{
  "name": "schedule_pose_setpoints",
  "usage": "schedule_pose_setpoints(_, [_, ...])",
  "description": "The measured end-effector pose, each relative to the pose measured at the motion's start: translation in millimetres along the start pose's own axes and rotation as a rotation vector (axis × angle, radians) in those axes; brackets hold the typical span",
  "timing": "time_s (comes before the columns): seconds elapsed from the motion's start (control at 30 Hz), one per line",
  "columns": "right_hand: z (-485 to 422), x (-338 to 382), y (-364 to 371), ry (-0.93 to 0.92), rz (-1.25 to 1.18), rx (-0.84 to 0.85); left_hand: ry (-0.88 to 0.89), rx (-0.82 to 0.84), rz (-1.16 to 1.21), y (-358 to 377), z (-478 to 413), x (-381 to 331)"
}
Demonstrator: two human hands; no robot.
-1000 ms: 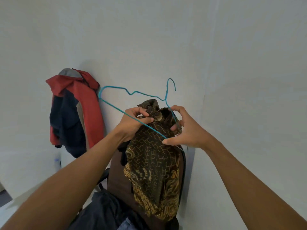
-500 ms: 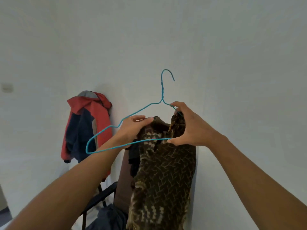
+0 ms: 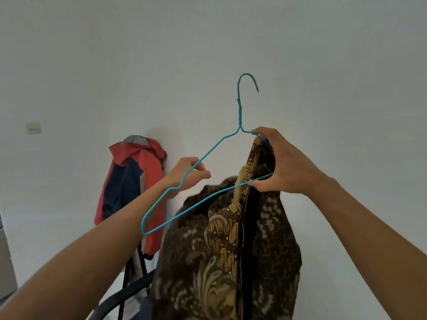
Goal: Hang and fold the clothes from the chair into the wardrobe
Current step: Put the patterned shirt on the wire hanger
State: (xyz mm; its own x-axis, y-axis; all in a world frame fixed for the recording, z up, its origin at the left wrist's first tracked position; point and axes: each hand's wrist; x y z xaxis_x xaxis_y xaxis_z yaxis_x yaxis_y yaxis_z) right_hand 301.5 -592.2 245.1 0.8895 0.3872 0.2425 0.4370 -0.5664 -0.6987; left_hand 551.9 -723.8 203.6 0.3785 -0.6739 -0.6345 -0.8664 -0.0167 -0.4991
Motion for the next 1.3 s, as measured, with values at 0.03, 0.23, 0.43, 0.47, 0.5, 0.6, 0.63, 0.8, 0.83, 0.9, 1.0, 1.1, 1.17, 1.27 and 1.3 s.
schedule_pose_setpoints(0.03, [-1, 4, 2, -0.004, -0.001, -0.001, -0.006, 0.037, 0.079, 4, 1, -4])
schedule_pose_setpoints(0.23, [-5, 20, 19, -0.083, -0.041, 0.028, -0.065, 0.336, 0.238, 37, 7, -18])
schedule_pose_setpoints(0.43, [-8, 16, 19, -0.053, 0.013, 0.017, 0.051, 0.33, 0.116, 51, 9, -4])
schedule_pose_setpoints(0.47, [-7, 13, 17, -0.037, 0.037, 0.01, 0.079, 0.318, 0.074, 51, 9, 2])
schedule_pose_setpoints(0.5, [-6, 11, 16, -0.023, 0.062, 0.003, 0.095, 0.31, 0.057, 49, 11, 7])
schedule_pose_setpoints(0.6, [-5, 7, 16, 0.002, 0.116, -0.029, 0.125, 0.27, 0.039, 47, 12, 22])
schedule_pose_setpoints(0.63, [-5, 7, 16, 0.0, 0.14, -0.039, 0.136, 0.253, -0.002, 46, 13, 27])
schedule_pose_setpoints(0.8, [-10, 6, 13, 0.02, 0.277, -0.052, 0.057, 0.02, 0.241, 42, 9, 31])
schedule_pose_setpoints(0.83, [-11, 5, 12, 0.033, 0.304, -0.046, 0.027, 0.001, 0.256, 37, 6, 28])
schedule_pose_setpoints(0.9, [-11, 3, 11, 0.052, 0.343, -0.034, -0.033, 0.013, 0.34, 24, -1, 22])
schedule_pose_setpoints(1.0, [-8, -1, 10, 0.058, 0.347, -0.041, 0.101, 0.016, 0.305, 0, -9, 16])
schedule_pose_setpoints(1.1, [-5, -1, 5, 0.07, 0.274, -0.094, 0.445, 0.07, -0.033, -20, -10, 16])
schedule_pose_setpoints(1.17, [-5, 1, 1, 0.074, 0.25, -0.124, 0.593, 0.146, -0.23, -24, -7, 17])
schedule_pose_setpoints(1.27, [-5, 1, -5, 0.092, 0.232, -0.148, 0.614, 0.229, -0.412, -31, -3, 22])
schedule_pose_setpoints(1.3, [-4, 2, -6, 0.097, 0.221, -0.149, 0.592, 0.194, -0.417, -33, -2, 26])
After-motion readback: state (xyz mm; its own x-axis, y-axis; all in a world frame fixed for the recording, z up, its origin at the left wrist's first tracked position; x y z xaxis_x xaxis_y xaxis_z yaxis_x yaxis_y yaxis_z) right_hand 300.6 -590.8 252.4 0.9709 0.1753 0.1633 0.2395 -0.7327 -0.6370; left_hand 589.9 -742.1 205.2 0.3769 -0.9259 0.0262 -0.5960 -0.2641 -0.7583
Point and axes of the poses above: each hand's wrist, its own z-axis away from the middle knuckle, its own y-axis out of the palm, x = y × z, and after that the axes turned 13 degrees about y, right-handed
